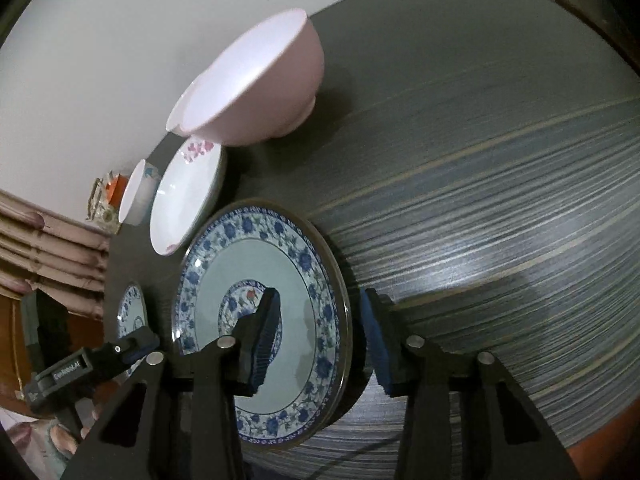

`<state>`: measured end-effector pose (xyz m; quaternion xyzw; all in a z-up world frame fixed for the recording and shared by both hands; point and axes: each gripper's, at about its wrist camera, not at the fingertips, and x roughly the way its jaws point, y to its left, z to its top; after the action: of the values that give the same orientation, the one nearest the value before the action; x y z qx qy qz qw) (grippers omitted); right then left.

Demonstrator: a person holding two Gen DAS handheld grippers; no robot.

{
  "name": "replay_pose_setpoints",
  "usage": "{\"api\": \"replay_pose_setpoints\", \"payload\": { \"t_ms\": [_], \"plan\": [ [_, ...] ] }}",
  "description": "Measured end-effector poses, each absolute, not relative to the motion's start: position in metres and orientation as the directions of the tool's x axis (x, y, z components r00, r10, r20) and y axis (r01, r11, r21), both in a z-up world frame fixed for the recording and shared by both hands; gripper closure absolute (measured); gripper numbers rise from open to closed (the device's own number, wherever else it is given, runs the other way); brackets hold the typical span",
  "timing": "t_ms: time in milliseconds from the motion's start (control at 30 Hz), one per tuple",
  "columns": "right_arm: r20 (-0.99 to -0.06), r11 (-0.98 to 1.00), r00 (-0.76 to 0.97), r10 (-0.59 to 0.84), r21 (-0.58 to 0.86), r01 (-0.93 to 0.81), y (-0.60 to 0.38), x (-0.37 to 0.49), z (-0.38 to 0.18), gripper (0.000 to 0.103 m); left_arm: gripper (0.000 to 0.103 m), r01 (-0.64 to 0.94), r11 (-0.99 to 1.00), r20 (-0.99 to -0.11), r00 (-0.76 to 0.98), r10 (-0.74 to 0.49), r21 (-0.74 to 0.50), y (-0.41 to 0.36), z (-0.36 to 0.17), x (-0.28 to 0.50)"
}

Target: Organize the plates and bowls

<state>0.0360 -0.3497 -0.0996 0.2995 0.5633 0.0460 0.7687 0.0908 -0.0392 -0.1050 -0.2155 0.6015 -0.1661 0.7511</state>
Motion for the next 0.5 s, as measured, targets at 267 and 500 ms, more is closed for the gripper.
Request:
{"api": "replay_pose_setpoints", "payload": {
  "t_ms": [267,500],
  "plan": [
    [-0.842,0.810,0.337,0.422,0.517,0.277,-0.350,0.035,-0.104,0.070,0.053,-0.020,0.845,-0.834,0.180,-0.522,-0.534,-0.047,-0.111,0.096],
    [-0.841,0.801,0.311,0.443,0.527,0.283,-0.354,0.031,-0.109,0.074,0.053,-0.012,0.852,-0.841,0.165,-0.515,-0.524,-0.053,-0.111,0.100]
  ]
}}
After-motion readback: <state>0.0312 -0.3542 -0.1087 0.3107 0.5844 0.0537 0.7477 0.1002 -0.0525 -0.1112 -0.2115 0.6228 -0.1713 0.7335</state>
